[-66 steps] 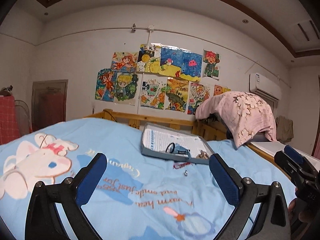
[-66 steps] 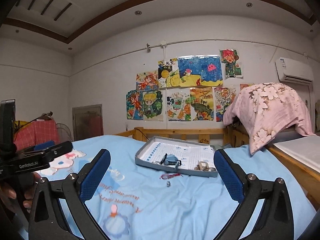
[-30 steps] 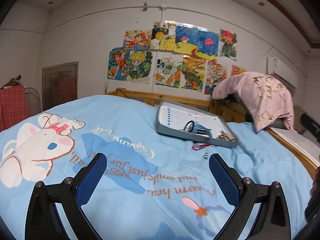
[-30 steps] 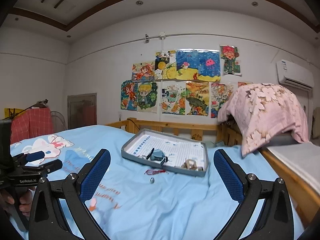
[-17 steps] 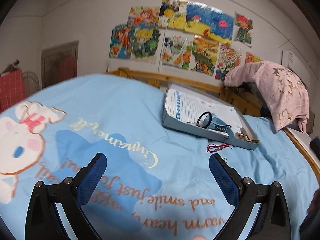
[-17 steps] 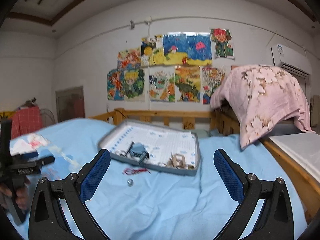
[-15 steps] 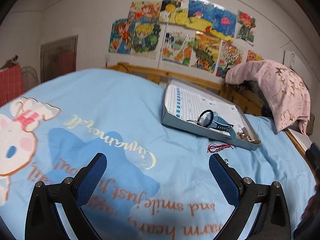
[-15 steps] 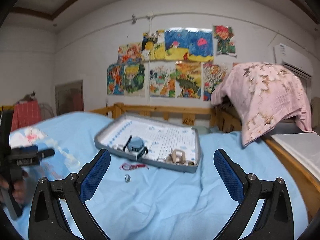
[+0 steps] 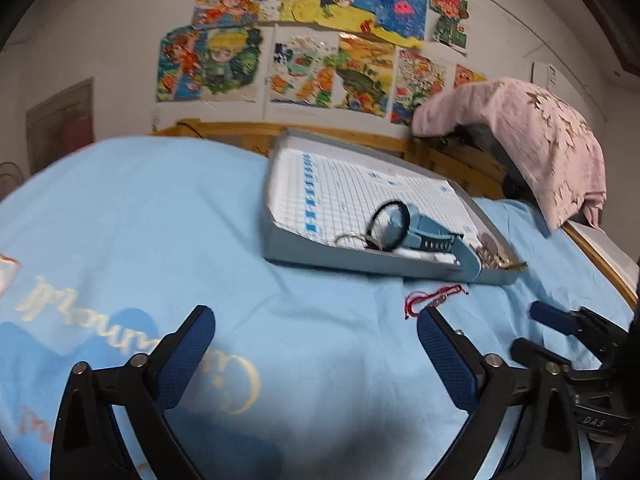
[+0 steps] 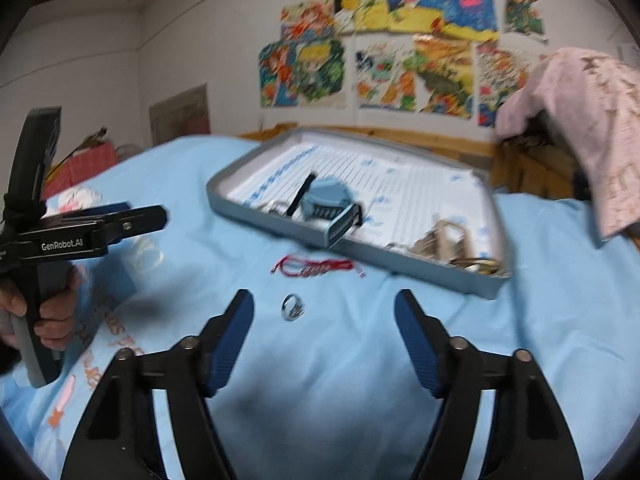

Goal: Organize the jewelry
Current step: 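Lower the left tool to the red string bracelet while the right approaches the small silver ring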

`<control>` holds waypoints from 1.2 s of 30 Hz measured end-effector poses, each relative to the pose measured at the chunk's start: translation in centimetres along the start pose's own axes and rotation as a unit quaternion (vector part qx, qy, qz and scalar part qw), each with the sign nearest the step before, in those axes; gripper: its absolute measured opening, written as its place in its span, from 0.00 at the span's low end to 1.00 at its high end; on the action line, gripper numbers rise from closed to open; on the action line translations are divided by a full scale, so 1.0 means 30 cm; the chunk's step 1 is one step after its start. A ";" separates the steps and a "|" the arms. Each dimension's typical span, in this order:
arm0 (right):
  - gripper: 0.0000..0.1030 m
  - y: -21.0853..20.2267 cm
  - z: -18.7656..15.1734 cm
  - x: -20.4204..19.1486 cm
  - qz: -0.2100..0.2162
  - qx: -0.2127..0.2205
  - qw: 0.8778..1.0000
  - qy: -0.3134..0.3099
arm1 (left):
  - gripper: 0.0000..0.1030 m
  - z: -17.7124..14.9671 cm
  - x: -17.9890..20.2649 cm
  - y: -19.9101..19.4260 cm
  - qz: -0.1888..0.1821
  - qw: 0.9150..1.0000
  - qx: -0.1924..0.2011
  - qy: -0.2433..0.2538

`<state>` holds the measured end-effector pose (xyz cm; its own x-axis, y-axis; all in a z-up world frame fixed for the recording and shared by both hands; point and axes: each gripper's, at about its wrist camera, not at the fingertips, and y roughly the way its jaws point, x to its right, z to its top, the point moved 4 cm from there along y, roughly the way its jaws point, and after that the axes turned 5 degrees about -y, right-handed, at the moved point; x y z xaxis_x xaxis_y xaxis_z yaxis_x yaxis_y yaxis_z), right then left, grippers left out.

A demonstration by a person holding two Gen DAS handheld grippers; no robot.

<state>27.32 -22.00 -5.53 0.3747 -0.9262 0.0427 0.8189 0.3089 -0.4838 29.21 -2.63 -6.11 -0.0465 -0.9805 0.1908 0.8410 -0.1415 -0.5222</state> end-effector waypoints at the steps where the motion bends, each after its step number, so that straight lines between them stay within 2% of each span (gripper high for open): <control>1: 0.55 0.021 -0.008 -0.006 0.008 -0.006 1.000 -0.003 | 0.91 -0.007 0.002 0.015 -0.004 1.000 -0.006 0.000; 3: 0.53 0.060 -0.014 -0.027 0.022 -0.017 1.000 -0.011 | 0.90 -0.031 -0.001 0.054 -0.014 1.000 -0.023 -0.003; 8: 0.41 0.163 -0.033 -0.073 0.034 -0.054 0.997 -0.034 | 0.90 -0.062 -0.003 0.098 -0.028 0.999 -0.036 -0.006; 14: 0.17 0.211 -0.056 -0.059 0.017 -0.078 0.997 -0.019 | 0.75 -0.050 0.062 0.138 -0.055 0.997 -0.043 0.032; 16: 0.09 0.207 -0.061 -0.038 0.018 -0.077 0.997 0.002 | 0.63 -0.049 0.097 0.155 -0.063 0.995 -0.050 0.053; 18: 0.03 0.210 -0.062 -0.021 0.014 -0.076 0.997 0.020 | 0.58 -0.050 0.133 0.171 -0.069 0.993 -0.058 0.075; 22: 0.01 0.214 -0.074 0.017 0.016 -0.077 0.995 0.056 | 0.45 -0.052 0.182 0.208 -0.080 0.988 -0.077 0.105; 26: 0.01 0.220 -0.083 0.049 0.016 -0.074 0.994 0.077 | 0.44 -0.045 0.217 0.241 -0.090 0.985 -0.085 0.122; 31: 0.02 0.228 -0.092 0.058 0.038 -0.070 0.993 0.084 | 0.37 -0.045 0.245 0.293 -0.105 0.981 -0.098 0.134; 36: 0.02 0.208 -0.110 0.060 0.053 -0.077 0.991 0.096 | 0.28 -0.043 0.243 0.326 -0.127 0.980 -0.098 0.119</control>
<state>31.67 -22.44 -11.35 0.3520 -0.9194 -0.1757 0.6979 0.3829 -0.6053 36.41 -11.34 -10.91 -0.3851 -0.9107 0.1493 0.6678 -0.3866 -0.6361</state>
